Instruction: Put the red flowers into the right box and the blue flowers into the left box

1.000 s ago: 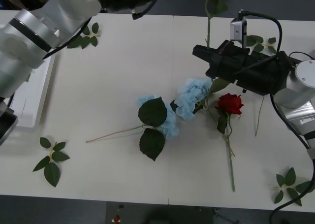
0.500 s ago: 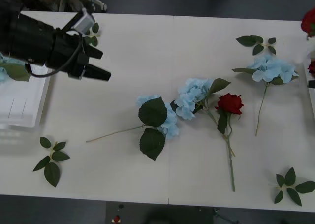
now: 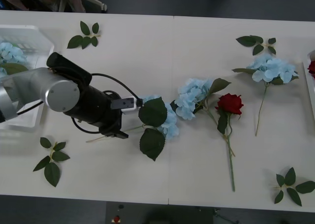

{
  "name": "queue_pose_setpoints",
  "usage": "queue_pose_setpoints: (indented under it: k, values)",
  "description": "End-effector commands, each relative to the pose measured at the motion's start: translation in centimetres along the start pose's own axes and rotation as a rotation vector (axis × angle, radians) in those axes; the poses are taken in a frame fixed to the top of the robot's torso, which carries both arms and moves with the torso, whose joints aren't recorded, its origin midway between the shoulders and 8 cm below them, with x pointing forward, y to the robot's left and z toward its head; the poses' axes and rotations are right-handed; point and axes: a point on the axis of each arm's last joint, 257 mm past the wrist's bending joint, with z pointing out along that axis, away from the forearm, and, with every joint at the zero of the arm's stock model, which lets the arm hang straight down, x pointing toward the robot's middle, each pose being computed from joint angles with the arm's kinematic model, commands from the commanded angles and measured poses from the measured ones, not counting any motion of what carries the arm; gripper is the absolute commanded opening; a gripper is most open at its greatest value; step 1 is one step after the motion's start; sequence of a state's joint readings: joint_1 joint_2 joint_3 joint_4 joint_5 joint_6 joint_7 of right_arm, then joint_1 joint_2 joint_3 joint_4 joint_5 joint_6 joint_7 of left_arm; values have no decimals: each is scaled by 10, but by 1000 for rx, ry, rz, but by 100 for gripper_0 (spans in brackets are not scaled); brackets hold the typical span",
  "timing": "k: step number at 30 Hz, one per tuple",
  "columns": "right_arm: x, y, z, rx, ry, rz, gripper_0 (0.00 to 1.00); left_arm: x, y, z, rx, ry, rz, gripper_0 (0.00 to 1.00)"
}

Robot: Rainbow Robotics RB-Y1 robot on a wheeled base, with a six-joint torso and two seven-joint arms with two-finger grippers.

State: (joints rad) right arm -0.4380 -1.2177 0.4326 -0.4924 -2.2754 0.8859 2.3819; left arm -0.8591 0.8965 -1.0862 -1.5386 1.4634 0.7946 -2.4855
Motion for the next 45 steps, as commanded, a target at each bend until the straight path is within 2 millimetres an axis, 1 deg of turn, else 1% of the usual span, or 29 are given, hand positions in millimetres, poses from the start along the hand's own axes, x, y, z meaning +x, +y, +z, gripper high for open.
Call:
queue_pose_setpoints:
  k: [1, 2, 3, 5, 7, 8, 10, 12, 13, 15, 19, 21, 22, 24, 25, 27, 29, 31, 32, 33, 35, 36, 37, 38, 40, 41, 43, 44, 45]
  values:
    - [-6, 5, 22, 20, -50, 34, 0, -30, 24, 8, -41, -9, 64, 100]
    - [-8, 4, 26, 34, -68, 35, 0, -32, 21, 16, -30, -4, 65, 100]
    - [-8, 2, 27, 42, -74, 35, 5, -32, 20, 18, -26, 1, 68, 100]
    - [-15, -2, 29, 74, -97, 13, 38, -33, 16, 29, -11, 14, 65, 100]
    - [-19, -6, 30, 102, -104, -21, 54, -30, 16, 34, -5, 28, 61, 100]
    - [-20, -10, 28, 119, -105, -37, 61, -28, 16, 36, -4, 36, 57, 90]
    - [-25, -12, 25, 129, -101, -64, 70, -19, 12, 40, 11, 56, 37, 48]
    - [-28, -7, 23, 115, -96, -70, 73, -17, 10, 43, 21, 58, 17, 25]
    - [-29, 1, 21, 90, -84, -76, 74, -14, 7, 45, 30, 61, -1, 13]
    - [-30, 13, 18, 51, -66, -82, 75, -12, 7, 47, 35, 62, -20, 0]
    - [-27, 50, 13, -60, -4, -24, 76, -13, 9, 45, 32, 60, -18, 0]
    - [-28, 77, 10, -112, 45, 23, 76, -15, 8, 45, 34, 55, -26, 0]
    - [-26, 84, 9, -122, 64, 35, 76, -16, 8, 45, 32, 54, -27, 0]
    - [-28, 109, 5, -143, 115, 69, 77, -17, 9, 45, 29, 49, -35, 0]
    - [-28, 109, 5, -143, 115, 69, 77, -17, 9, 45, 29, 49, -35, 0]
    - [-25, 143, 2, -118, 192, 89, 77, -17, 15, 40, 15, 34, -65, 0]
    - [-22, 169, 2, -97, 227, 135, 76, -21, 21, 31, 12, 17, -93, 0]
    - [-19, 190, 6, -80, 242, 167, 76, -32, 28, 14, 11, -15, -124, 0]
    - [-15, 204, 12, -66, 246, 175, 77, -43, 34, -3, 14, -49, -158, 0]
    - [-14, 211, 15, -60, 245, 175, 77, -51, 36, -13, 21, -70, -172, 0]
    - [-7, 228, 28, -28, 243, 179, 77, -69, 48, -66, 38, -130, -238, 0]
    - [-3, 235, 36, -15, 242, 179, 77, -70, 55, -98, 42, -141, -274, 0]
    - [-1, 238, 40, -8, 244, 181, 77, -68, 60, -116, 40, -142, -301, 0]
    - [3, 242, 49, 8, 243, 176, 77, -65, 70, -151, 31, -141, -346, 0]
    - [3, 248, 62, 36, 233, 162, 77, -45, 85, -204, -2, -108, -424, 0]
    - [2, 251, 68, 52, 229, 156, 77, -23, 95, -240, -44, -64, -473, 0]
    - [1, 254, 77, 67, 229, 148, 77, 17, 102, -283, -92, 22, -558, 0]
    - [3, 256, 83, 76, 231, 141, 77, 45, 107, -305, -129, 73, -623, 0]
    - [3, 258, 87, 82, 231, 134, 77, 68, 109, -319, -155, 108, -669, 0]
